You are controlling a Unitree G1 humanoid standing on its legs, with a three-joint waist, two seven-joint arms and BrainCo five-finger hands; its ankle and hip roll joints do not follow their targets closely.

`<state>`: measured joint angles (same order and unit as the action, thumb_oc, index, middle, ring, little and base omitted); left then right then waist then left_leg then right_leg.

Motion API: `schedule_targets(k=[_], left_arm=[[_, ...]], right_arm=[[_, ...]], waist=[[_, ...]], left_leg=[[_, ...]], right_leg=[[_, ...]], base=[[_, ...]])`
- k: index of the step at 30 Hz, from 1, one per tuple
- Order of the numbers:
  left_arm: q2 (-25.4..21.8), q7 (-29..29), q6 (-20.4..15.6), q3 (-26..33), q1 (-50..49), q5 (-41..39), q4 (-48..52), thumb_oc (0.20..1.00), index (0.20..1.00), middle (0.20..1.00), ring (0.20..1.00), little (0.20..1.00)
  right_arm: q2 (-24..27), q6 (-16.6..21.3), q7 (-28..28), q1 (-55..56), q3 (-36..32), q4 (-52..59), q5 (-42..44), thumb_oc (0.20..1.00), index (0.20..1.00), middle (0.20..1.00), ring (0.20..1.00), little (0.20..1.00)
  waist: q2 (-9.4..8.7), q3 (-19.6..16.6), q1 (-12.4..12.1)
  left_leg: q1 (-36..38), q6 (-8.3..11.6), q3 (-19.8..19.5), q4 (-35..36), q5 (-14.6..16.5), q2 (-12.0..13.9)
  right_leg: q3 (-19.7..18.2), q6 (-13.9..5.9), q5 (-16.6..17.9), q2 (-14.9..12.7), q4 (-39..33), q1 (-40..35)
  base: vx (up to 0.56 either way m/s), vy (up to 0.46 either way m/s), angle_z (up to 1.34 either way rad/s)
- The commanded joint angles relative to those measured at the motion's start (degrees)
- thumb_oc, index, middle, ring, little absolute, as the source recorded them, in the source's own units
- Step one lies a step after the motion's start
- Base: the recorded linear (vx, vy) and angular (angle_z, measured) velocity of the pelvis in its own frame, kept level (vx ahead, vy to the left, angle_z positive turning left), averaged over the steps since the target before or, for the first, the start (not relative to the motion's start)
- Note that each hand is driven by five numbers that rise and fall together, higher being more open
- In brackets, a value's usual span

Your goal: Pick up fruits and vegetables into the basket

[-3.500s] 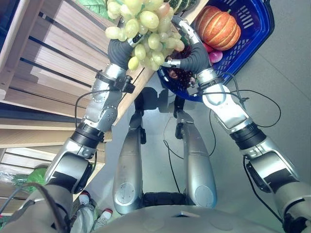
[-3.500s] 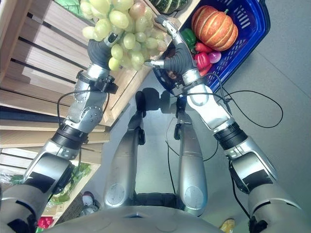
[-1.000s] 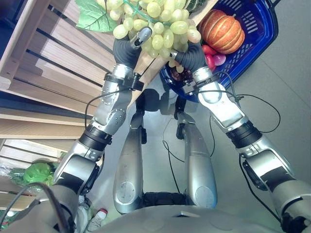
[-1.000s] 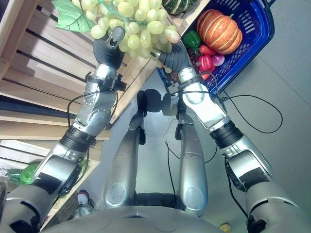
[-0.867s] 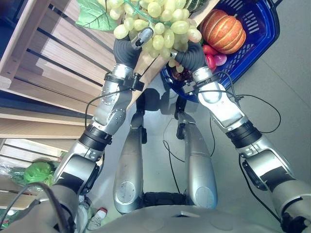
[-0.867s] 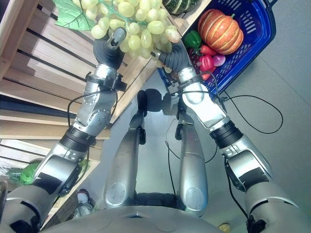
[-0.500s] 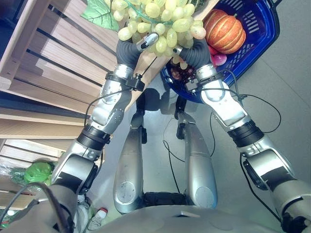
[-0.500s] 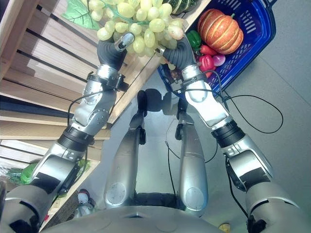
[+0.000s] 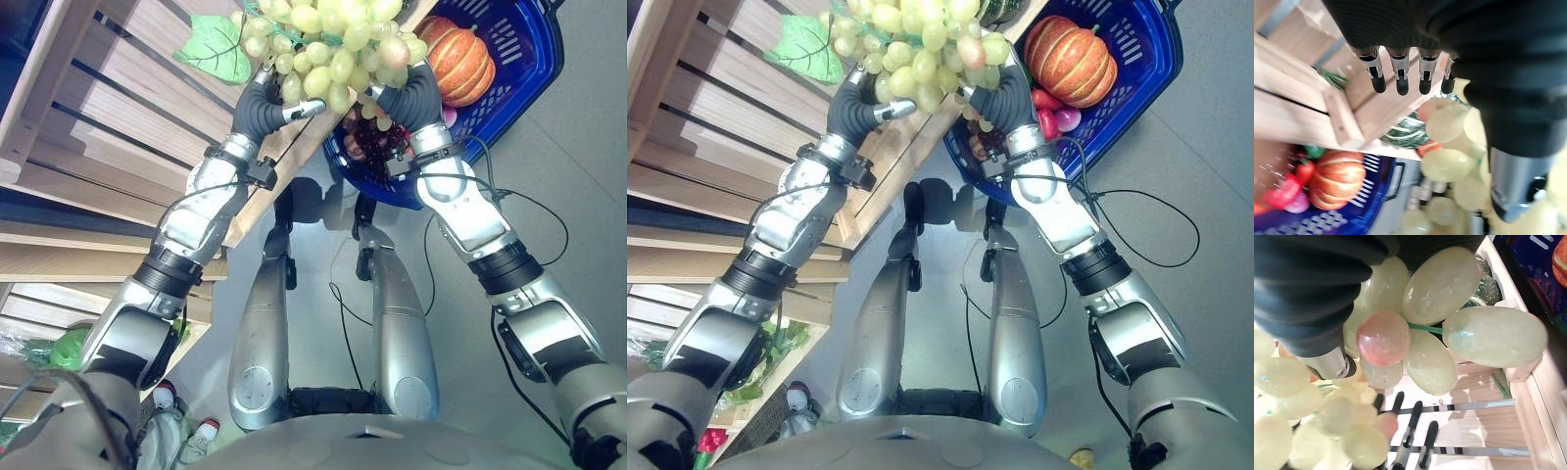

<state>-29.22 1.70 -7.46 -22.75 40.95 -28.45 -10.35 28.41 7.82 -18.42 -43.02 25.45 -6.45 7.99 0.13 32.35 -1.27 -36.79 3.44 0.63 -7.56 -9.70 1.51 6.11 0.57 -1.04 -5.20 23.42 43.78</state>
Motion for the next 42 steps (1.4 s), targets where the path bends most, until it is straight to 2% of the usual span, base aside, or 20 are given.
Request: schedule_targets(k=[1, 18, 24, 30, 33, 37, 38, 42], left_arm=[[0.17, 1.4, -1.18, 0.2, 2.16, 5.64, 0.62, 1.0, 1.0, 1.0, 1.0, 1.0], [-3.23, 6.97, 4.03, -2.91, 4.56, 17.37, -3.43, 1.0, 1.0, 1.0, 1.0, 1.0], [-3.83, 4.73, 5.0, -3.69, 4.69, 18.23, -4.27, 1.0, 1.0, 1.0, 1.0, 1.0], [-4.19, 7.57, 5.65, -4.25, 5.24, 17.23, -6.55, 1.0, 1.0, 1.0, 1.0, 1.0], [-3.4, 10.09, 4.16, -3.43, 5.06, 16.21, -8.28, 1.0, 1.0, 1.0, 1.0, 1.0], [-2.73, 14.85, 0.04, -1.9, 3.91, 16.11, -11.12, 1.0, 1.0, 1.0, 1.0, 1.0], [-2.44, 16.8, -1.96, -1.12, 3.36, 16.14, -12.31, 1.0, 1.0, 1.0, 1.0, 1.0], [-1.44, 20.03, -4.89, 0.6, 2.28, 16.0, -14.47, 1.0, 1.0, 1.0, 1.0, 1.0]], right_arm=[[1.52, 5.68, -1.01, -1.78, -0.91, 8.33, 1.66, 0.2, 0.2, 0.2, 0.2, 0.2], [3.08, 6.66, -3.29, -2.52, -0.79, 7.93, 2.55, 0.2, 0.2, 0.2, 0.2, 0.2], [3.29, 7.25, -4.29, -2.43, -1.24, 7.83, 2.23, 0.2, 0.2, 0.2, 0.2, 0.2], [3.61, 6.89, -6.04, -2.53, -1.54, 6.75, 2.46, 0.2, 0.2, 0.2, 0.2, 0.2], [3.19, 6.4, -7.58, -2.34, -2.02, 4.96, 2.36, 0.2, 0.2, 0.2, 0.2, 0.2], [2.64, 6.3, -10.94, -1.19, -2.9, 1.82, 1.84, 0.2, 0.2, 0.2, 0.2, 0.2], [2.3, 6.65, -11.87, -0.49, -3.35, 0.42, 2.14, 0.2, 0.2, 0.2, 0.2, 0.2], [1.79, 7.57, -13.78, 0.65, -4.26, -2.32, 2.36, 0.2, 0.2, 0.2, 0.2, 0.2]], waist=[[2.34, -2.55, 1.98], [2.23, -2.55, 2.05], [2.18, -2.55, 2.15], [2.17, -2.55, 2.25], [2.08, -2.55, 2.29], [2.04, -2.55, 2.24], [1.99, -2.55, 2.25], [1.87, -2.55, 2.2]], left_leg=[[-0.69, -1.22, 1.01, -5.25, 6.63, -3.65], [-0.97, -1.04, 1.0, -5.16, 6.62, -3.36], [-0.83, -0.95, 1.05, -5.08, 6.69, -3.35], [-0.8, -0.93, 1.12, -5.1, 6.69, -3.24], [-0.96, -0.84, 1.17, -5.19, 6.69, -3.16], [-1.03, -0.75, 1.0, -5.1, 6.65, -3.08], [-0.91, -0.76, 0.93, -5.09, 6.76, -3.05], [-0.78, -0.69, 0.78, -5.0, 6.86, -3.06]], right_leg=[[2.47, -5.2, 1.75, 1.11, -6.42, -5.09], [2.51, -5.46, 1.65, 1.16, -6.57, -4.93], [2.46, -5.57, 1.7, 1.22, -6.79, -5.11], [2.38, -5.67, 1.6, 1.29, -6.6, -5.05], [2.37, -5.72, 1.58, 1.28, -6.56, -4.91], [2.29, -5.76, 1.55, 1.3, -6.5, -4.75], [2.24, -5.75, 1.45, 1.36, -6.36, -4.75], [2.25, -5.73, 1.32, 1.46, -6.28, -4.77]], base=[[0.0, 0.0, 0.0], [0.0, 0.0, 0.0], [0.0, 0.0, 0.0], [0.0, 0.0, 0.0], [0.0, 0.0, 0.0], [0.0, 0.0, 0.0], [0.0, 0.0, 0.0], [0.0, 0.0, 0.0]])
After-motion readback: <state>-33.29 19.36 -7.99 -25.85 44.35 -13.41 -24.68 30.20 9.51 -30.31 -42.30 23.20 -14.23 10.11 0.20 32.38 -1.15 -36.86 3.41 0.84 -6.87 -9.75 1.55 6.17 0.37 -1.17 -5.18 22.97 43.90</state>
